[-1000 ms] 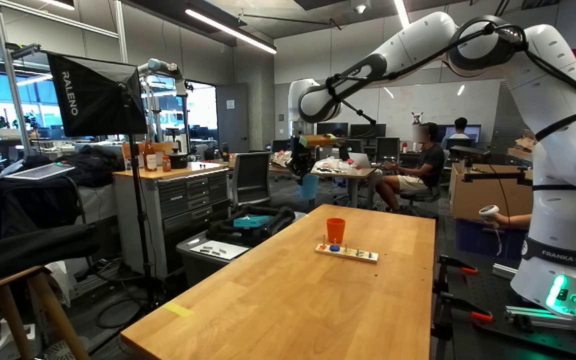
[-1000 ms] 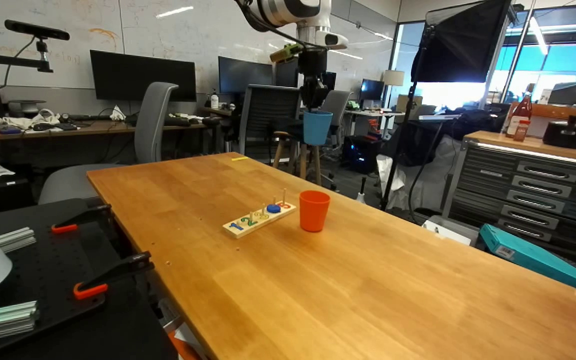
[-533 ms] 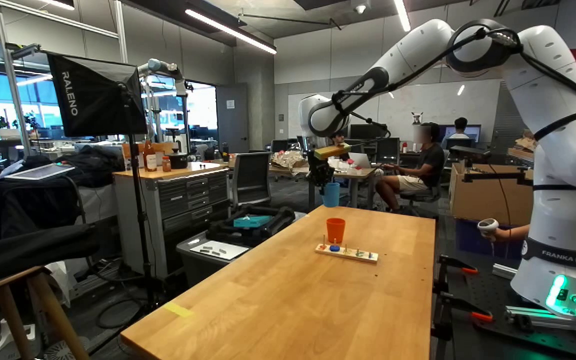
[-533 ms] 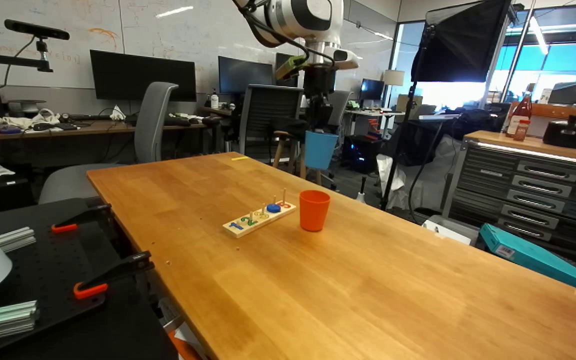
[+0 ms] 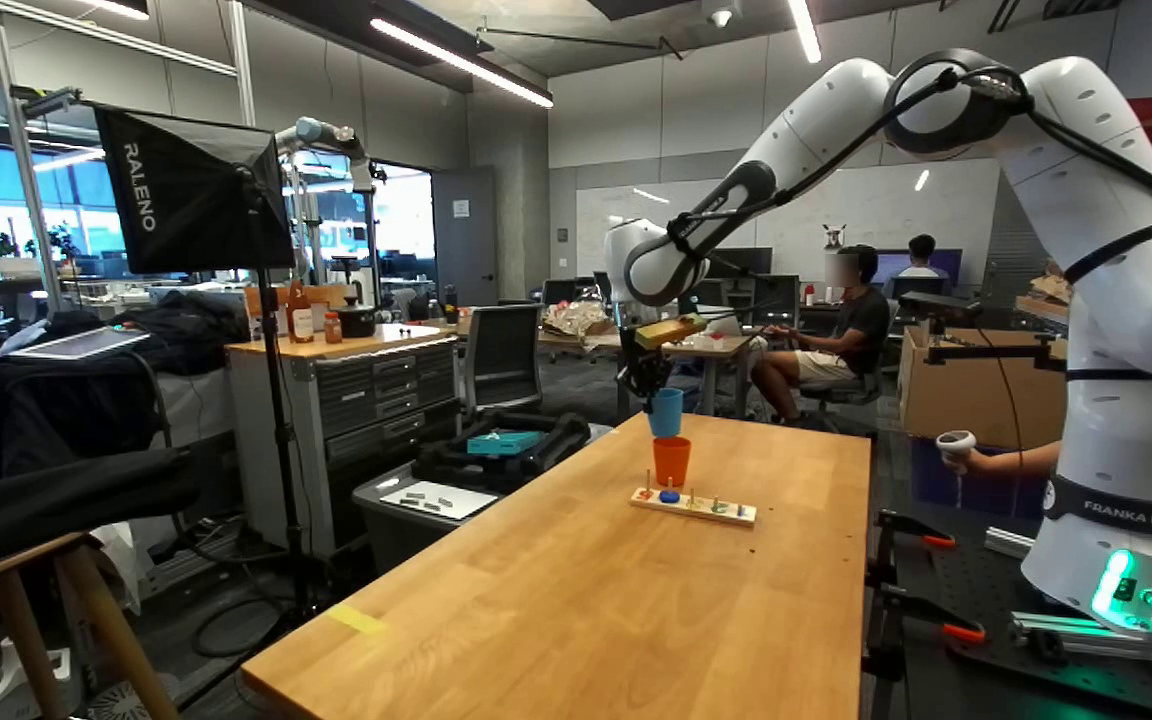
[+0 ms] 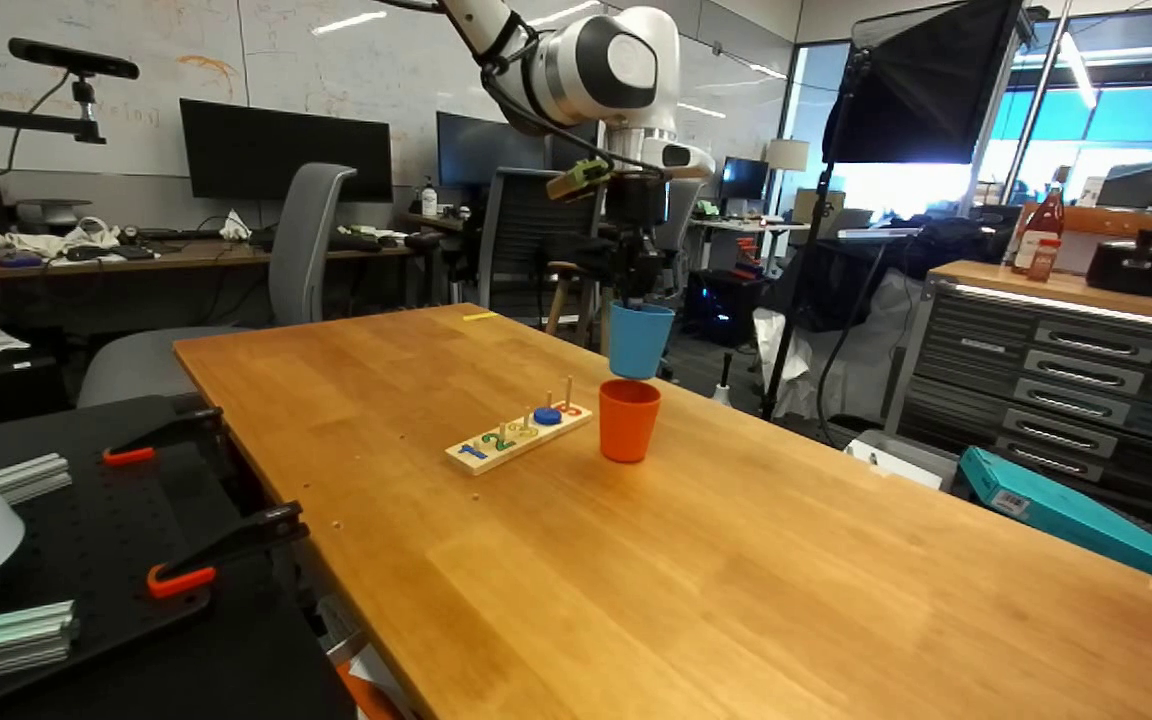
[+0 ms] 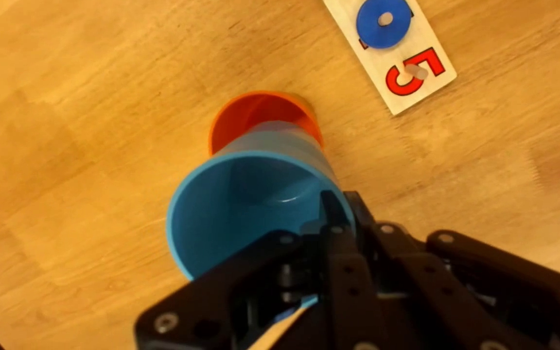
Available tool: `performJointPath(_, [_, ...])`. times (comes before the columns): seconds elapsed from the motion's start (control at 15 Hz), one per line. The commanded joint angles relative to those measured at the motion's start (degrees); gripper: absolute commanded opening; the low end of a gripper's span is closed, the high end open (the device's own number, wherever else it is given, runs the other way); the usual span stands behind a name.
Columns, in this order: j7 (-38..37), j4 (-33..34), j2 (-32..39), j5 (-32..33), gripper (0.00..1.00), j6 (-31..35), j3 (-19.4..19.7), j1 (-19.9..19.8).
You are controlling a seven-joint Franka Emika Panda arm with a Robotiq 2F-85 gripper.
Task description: Put the blue cup inside the orange cup
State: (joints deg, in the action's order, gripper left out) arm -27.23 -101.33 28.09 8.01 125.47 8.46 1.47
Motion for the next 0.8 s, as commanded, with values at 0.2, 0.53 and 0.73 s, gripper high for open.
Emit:
performJointPath(0.2, [-0.5, 2.4, 1.7, -1.2, 0.01, 2.6, 0.2, -0.2])
performJointPath(0.53, [-2.2, 2.0, 1.1, -1.4, 0.01, 1.4, 0.6, -0.1])
performJointPath(0.73, [-4.4, 1.9, 1.2, -1.2, 0.01, 0.6, 1.3, -0.1])
